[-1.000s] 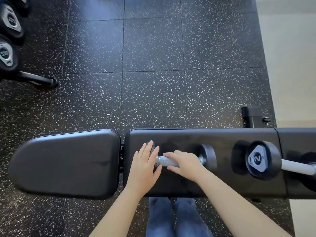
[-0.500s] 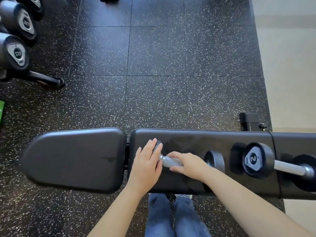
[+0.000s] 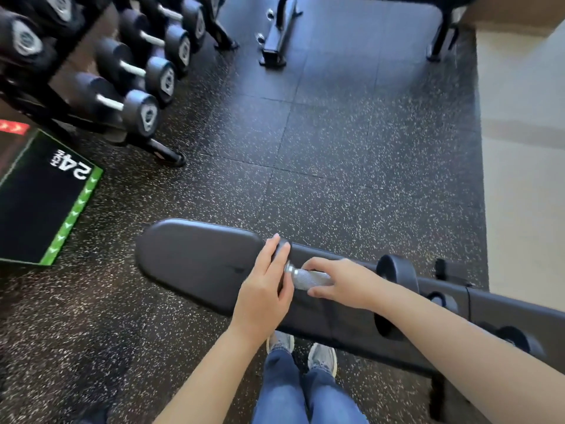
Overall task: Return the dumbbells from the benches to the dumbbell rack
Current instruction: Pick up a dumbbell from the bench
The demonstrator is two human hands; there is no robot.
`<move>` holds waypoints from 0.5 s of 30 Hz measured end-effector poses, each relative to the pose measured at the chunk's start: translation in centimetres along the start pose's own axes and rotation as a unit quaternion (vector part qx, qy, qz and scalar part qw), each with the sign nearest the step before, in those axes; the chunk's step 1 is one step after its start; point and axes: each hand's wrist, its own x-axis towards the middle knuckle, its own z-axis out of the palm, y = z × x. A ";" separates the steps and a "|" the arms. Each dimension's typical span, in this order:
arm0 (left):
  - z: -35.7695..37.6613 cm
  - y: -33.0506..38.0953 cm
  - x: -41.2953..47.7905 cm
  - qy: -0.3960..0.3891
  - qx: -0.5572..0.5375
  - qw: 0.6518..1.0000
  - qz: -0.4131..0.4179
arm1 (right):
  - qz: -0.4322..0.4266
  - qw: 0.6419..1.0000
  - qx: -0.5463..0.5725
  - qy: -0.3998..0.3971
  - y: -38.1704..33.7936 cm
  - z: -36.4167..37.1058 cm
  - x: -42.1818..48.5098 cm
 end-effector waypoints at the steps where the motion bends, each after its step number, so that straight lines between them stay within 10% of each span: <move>1: -1.1 0.7 -0.3 0.012 -0.003 1.000 -0.005 | -0.009 1.000 -0.009 -0.002 -1.1 -0.6 -0.6; 15: -15.5 2.8 -5.6 0.213 -0.062 0.958 -0.180 | -0.098 0.983 -0.145 -0.046 -18.5 -3.9 -3.5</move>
